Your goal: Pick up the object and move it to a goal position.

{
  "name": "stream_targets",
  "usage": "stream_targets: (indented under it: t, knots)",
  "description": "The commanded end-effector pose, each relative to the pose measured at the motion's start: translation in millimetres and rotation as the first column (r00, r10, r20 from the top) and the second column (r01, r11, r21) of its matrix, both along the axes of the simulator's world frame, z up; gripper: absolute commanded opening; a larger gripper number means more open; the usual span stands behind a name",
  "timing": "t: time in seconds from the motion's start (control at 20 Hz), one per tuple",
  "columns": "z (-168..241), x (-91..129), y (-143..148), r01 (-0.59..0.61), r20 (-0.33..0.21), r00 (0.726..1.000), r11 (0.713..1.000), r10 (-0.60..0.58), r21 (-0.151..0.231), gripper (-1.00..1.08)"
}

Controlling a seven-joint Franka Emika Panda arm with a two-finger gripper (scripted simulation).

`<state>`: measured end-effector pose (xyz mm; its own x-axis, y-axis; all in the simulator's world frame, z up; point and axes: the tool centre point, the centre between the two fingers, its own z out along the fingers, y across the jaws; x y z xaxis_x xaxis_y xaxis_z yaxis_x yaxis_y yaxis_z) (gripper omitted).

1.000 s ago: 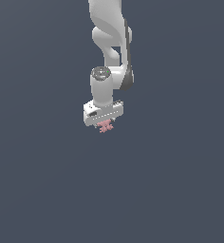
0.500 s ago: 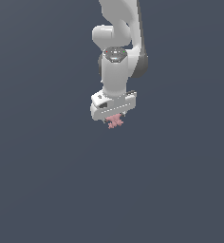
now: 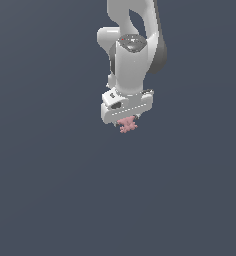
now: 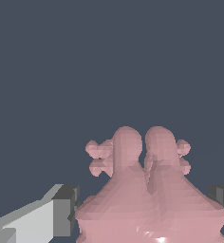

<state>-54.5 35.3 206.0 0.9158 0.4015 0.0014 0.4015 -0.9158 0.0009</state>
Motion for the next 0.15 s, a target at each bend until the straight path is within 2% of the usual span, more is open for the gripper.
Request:
stream_targets:
  t: [0.0, 0.1]
  knots:
    - [3.9, 1.9, 2.4, 0.001, -0.001, 1.000, 1.000, -0.001, 0.000, -1.00]
    - [4.7, 2.4, 2.9, 0.001, -0.001, 1.000, 1.000, -0.001, 0.000, -1.00]
